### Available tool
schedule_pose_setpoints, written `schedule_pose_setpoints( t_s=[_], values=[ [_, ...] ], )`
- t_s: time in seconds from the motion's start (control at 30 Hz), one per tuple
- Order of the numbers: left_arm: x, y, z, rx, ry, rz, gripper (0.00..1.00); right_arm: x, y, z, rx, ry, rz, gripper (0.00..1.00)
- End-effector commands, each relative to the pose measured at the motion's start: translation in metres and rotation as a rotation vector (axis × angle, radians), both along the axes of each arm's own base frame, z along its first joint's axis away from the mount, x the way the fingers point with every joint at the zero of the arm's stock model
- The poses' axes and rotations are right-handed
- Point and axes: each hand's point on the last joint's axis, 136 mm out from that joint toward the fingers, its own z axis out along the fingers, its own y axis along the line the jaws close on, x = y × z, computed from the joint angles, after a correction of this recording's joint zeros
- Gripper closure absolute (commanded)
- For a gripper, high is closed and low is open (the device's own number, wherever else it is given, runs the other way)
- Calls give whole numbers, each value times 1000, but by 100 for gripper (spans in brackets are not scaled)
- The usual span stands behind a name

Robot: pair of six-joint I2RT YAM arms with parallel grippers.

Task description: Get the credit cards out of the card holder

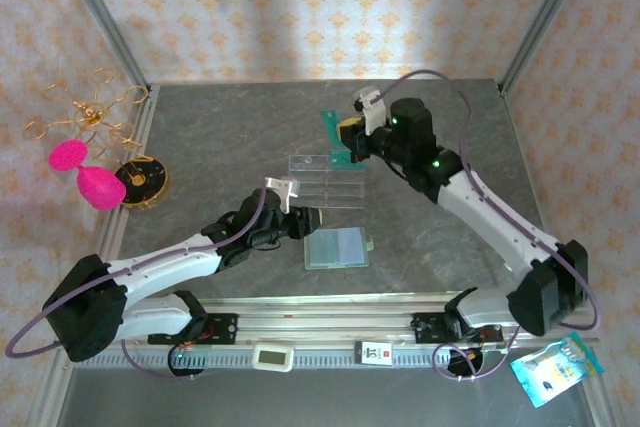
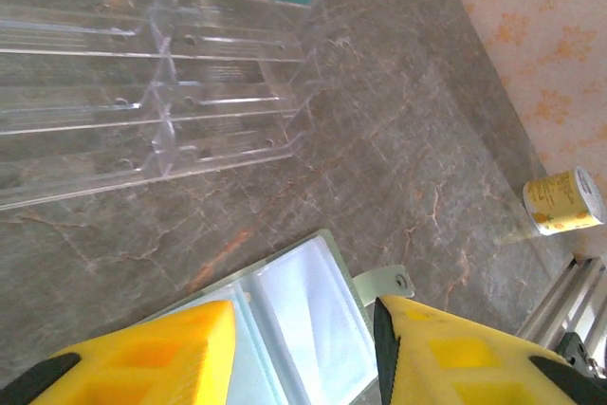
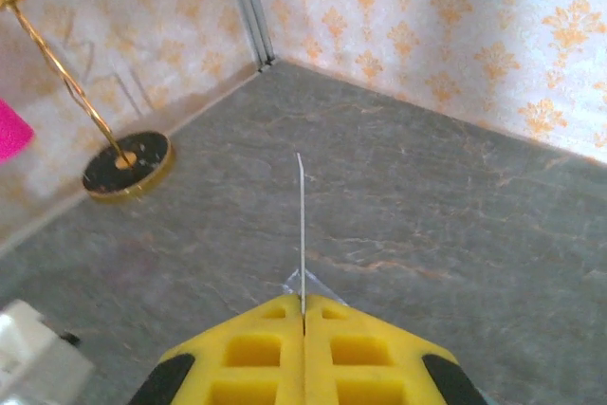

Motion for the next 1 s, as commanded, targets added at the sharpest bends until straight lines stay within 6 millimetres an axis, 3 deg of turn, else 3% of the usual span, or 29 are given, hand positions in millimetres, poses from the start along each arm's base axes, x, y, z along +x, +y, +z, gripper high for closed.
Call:
schedule_pose_setpoints(
  t_s=[0.0, 0.13, 0.23, 0.43, 0.67, 0.97],
  values=[
    [7, 15, 3, 26, -4, 47, 57, -4, 0, -9, -187, -44, 188, 100],
    [15, 27, 12, 10, -20, 80, 56, 13, -8, -16, -300, -33, 258, 100],
    [22, 33, 20, 13, -48, 99, 56, 27, -12, -9, -248, -34, 325, 100],
    [36, 38, 25, 90, -69, 95, 56, 49, -7, -29, -408, -22, 464, 100],
    [51, 53, 30, 116, -106, 137, 56, 37, -7, -69, -489, 19, 649, 100],
    [59, 68, 42, 190, -173, 168, 56, 27, -22, -112, -599, 51, 717, 100]
  ],
)
